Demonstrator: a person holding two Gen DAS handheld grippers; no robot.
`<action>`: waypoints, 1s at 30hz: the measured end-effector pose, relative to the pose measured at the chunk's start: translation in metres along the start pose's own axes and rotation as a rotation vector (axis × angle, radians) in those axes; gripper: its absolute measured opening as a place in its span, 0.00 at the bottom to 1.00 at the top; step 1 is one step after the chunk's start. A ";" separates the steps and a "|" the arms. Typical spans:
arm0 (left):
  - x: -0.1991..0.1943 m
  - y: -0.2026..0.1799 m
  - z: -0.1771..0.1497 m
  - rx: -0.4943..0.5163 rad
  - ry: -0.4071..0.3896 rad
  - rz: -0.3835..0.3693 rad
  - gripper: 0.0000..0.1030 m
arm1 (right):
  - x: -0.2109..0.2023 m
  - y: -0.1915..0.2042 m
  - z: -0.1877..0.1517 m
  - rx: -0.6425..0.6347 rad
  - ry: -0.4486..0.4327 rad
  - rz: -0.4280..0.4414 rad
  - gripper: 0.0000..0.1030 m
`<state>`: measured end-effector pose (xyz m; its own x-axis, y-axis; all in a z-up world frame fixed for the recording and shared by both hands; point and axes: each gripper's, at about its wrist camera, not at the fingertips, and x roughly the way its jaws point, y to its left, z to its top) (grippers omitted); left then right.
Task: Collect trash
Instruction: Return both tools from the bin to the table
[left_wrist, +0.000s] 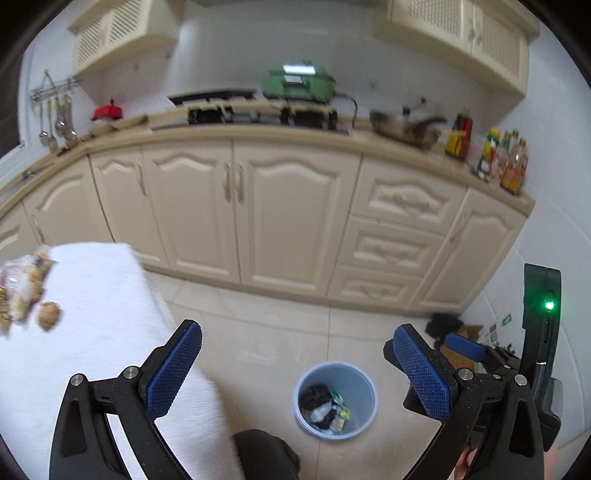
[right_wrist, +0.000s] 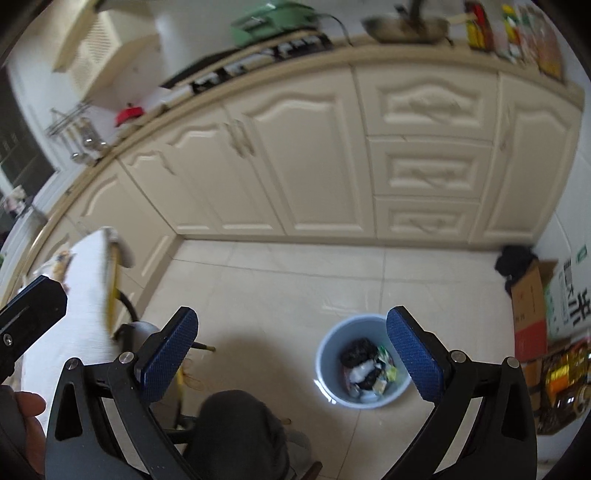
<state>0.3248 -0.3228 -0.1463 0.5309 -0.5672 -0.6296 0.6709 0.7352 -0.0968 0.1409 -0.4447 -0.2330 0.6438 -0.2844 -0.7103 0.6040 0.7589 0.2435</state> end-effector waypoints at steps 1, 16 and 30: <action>-0.014 0.007 -0.003 -0.003 -0.014 0.006 0.99 | -0.004 0.008 0.001 -0.009 -0.010 0.007 1.00; -0.267 0.130 -0.107 -0.146 -0.286 0.195 0.99 | -0.087 0.185 0.001 -0.280 -0.194 0.174 1.00; -0.365 0.162 -0.200 -0.265 -0.380 0.450 0.99 | -0.099 0.322 -0.034 -0.498 -0.245 0.332 1.00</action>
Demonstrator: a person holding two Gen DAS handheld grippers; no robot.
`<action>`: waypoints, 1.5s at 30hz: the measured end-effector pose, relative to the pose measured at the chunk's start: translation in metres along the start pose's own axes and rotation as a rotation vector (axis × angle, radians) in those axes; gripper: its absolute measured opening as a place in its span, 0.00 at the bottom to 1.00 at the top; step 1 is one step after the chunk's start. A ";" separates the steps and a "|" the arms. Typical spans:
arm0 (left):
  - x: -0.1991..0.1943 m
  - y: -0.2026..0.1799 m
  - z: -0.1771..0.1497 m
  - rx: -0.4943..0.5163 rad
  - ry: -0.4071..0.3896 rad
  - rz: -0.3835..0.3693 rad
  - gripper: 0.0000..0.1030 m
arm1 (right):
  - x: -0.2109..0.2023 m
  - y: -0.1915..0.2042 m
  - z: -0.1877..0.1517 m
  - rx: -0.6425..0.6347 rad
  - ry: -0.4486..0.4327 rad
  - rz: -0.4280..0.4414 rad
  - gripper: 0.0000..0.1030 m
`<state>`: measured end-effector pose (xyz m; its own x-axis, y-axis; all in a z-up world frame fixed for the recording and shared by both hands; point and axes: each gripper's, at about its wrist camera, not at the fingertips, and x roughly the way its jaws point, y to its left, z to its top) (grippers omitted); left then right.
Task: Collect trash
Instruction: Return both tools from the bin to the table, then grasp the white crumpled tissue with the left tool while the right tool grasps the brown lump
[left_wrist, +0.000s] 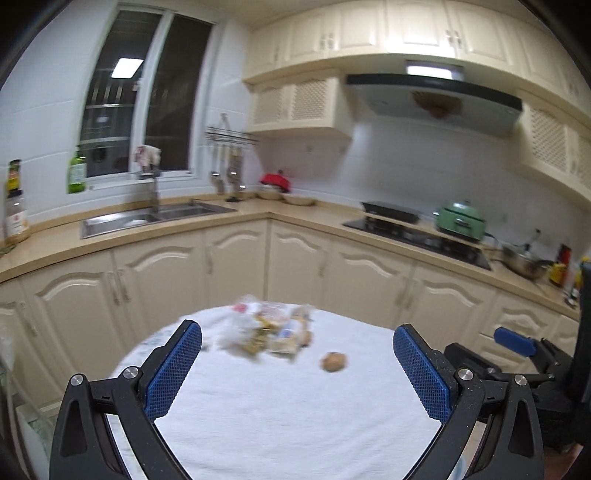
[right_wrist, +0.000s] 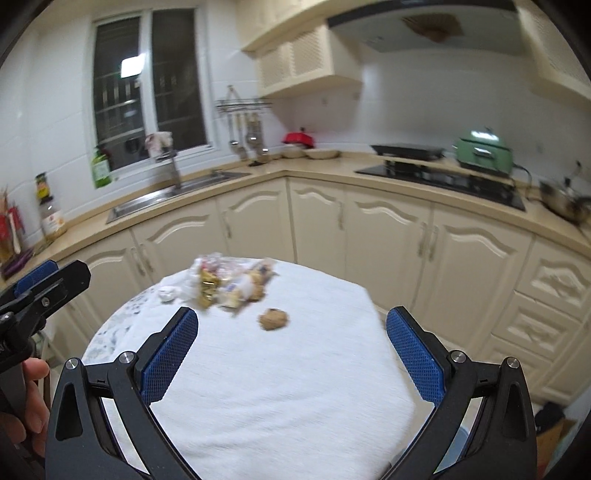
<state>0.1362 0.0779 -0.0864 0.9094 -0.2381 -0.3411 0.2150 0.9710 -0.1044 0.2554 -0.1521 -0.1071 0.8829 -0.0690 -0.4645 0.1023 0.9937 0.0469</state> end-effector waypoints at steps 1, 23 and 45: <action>-0.006 0.006 -0.005 -0.002 -0.002 0.019 0.99 | 0.004 0.007 0.001 -0.012 -0.001 0.008 1.00; 0.138 0.015 0.010 -0.038 0.221 0.158 0.99 | 0.161 0.055 -0.016 -0.106 0.243 0.051 1.00; 0.393 0.054 0.044 -0.023 0.488 0.194 0.99 | 0.269 0.014 -0.044 -0.073 0.437 0.045 0.46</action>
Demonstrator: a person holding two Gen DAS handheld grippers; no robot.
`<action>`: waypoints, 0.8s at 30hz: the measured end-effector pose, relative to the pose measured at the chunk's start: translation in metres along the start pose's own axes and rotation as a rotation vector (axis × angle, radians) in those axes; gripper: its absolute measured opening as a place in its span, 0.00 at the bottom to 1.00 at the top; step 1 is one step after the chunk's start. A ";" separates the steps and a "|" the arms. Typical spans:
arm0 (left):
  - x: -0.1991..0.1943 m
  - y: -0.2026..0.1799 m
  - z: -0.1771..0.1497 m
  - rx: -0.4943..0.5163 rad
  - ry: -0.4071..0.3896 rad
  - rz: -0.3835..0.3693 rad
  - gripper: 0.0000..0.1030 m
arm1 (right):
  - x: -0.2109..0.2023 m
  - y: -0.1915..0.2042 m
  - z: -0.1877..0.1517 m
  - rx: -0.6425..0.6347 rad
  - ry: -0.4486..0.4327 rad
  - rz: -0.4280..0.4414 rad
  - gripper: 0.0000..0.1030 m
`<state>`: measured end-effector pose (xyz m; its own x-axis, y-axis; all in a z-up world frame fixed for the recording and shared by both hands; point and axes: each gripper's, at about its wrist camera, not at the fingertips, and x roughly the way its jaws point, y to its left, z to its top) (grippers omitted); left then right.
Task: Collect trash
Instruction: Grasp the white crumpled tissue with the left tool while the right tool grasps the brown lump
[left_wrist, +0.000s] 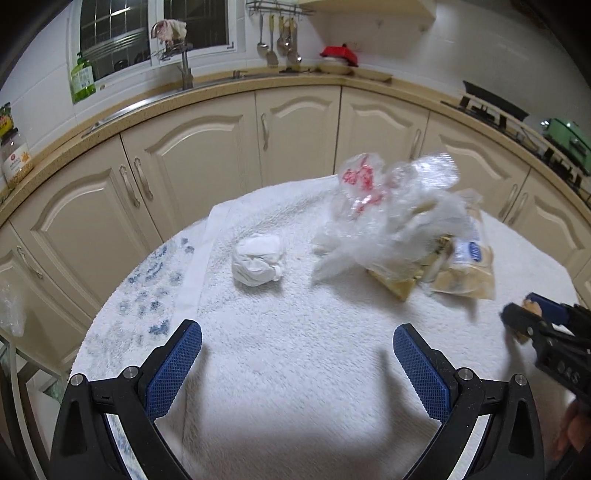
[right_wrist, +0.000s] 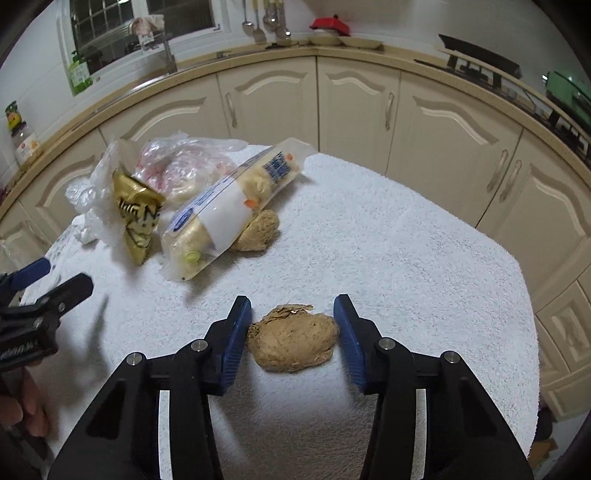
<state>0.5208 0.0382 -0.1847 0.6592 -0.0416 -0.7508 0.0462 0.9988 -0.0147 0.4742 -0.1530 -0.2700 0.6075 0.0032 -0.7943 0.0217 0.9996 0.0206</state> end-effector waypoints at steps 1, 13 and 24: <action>0.002 0.001 0.001 0.000 0.000 0.005 0.99 | -0.001 0.004 -0.001 -0.019 -0.003 -0.013 0.46; 0.042 0.003 0.027 0.010 0.015 0.045 0.99 | -0.005 0.011 -0.010 -0.044 -0.014 -0.011 0.46; 0.077 0.006 0.043 0.002 0.031 0.045 0.78 | -0.002 0.015 -0.003 -0.045 -0.018 0.041 0.46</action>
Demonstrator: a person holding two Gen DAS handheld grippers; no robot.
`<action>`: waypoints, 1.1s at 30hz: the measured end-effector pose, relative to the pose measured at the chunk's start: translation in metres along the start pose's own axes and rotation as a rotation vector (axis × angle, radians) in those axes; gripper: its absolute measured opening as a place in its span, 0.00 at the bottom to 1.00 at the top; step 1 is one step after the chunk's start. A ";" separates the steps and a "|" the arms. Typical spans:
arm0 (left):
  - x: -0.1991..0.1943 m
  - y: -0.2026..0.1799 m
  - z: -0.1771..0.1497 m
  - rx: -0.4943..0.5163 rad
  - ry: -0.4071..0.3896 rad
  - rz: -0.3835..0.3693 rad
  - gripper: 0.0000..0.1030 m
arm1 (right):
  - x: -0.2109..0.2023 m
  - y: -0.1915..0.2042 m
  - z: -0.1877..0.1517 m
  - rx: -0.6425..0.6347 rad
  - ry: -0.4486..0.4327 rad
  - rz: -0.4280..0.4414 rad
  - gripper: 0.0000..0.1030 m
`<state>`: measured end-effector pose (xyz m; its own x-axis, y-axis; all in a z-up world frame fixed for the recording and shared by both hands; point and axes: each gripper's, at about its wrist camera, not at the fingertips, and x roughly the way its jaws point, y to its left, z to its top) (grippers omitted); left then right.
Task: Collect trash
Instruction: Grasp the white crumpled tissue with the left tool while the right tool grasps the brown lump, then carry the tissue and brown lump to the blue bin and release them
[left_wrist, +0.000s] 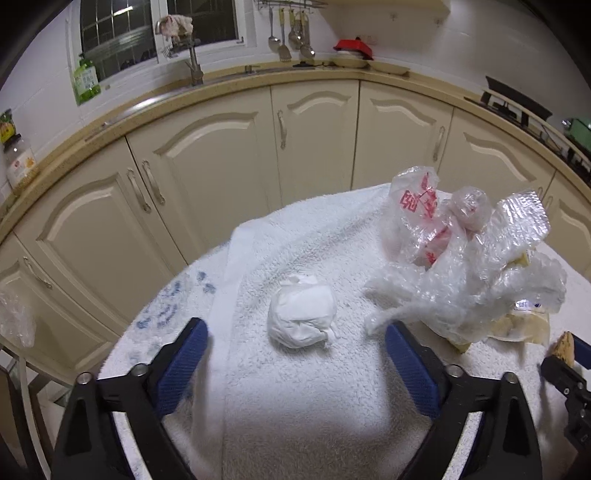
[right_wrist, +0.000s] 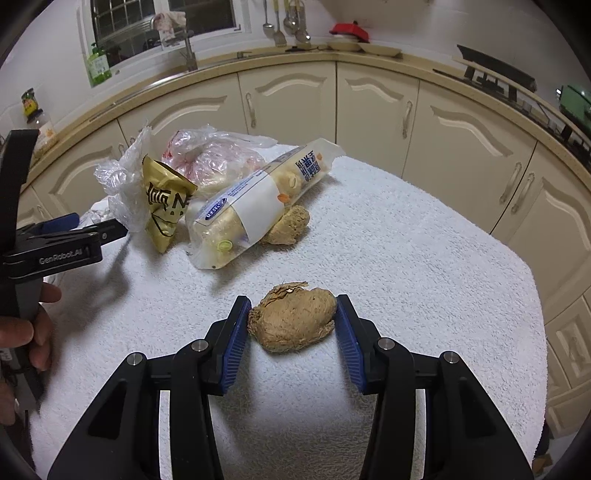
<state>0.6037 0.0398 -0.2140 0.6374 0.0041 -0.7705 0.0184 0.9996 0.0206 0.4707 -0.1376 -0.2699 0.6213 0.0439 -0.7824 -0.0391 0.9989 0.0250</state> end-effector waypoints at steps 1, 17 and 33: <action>-0.002 -0.001 -0.006 -0.001 0.008 -0.014 0.72 | 0.001 0.001 0.001 -0.002 0.002 0.001 0.46; -0.034 0.020 -0.025 -0.024 -0.030 -0.122 0.26 | -0.011 0.012 0.000 -0.015 -0.013 0.011 0.46; -0.183 0.025 -0.105 -0.045 -0.202 -0.195 0.26 | -0.102 0.030 -0.033 -0.009 -0.133 0.022 0.46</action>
<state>0.4066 0.0668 -0.1399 0.7660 -0.1897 -0.6142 0.1246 0.9812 -0.1477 0.3799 -0.1121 -0.2101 0.7188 0.0678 -0.6919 -0.0605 0.9976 0.0350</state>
